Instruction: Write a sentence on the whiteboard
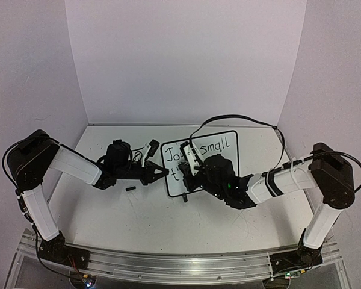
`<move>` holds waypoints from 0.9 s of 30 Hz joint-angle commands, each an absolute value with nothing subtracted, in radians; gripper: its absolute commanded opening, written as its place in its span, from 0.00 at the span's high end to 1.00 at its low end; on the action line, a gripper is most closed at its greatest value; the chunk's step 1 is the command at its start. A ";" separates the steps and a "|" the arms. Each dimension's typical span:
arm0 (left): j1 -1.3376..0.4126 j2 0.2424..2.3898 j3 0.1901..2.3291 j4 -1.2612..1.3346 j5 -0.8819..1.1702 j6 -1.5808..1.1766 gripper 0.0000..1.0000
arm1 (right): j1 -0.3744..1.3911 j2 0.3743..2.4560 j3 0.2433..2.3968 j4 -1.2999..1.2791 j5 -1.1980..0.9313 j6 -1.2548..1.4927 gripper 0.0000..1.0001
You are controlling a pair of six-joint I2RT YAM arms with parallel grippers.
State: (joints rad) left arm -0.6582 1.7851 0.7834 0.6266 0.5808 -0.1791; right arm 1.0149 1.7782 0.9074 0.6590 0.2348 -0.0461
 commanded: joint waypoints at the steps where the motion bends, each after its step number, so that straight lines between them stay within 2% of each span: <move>1: -0.647 1.787 0.792 0.557 0.495 -0.101 1.00 | 1.010 1.777 0.889 0.670 0.258 -0.020 1.00; 27: -0.647 1.781 0.784 0.555 0.494 -0.098 1.00 | 1.018 1.798 0.858 0.666 0.254 0.053 1.00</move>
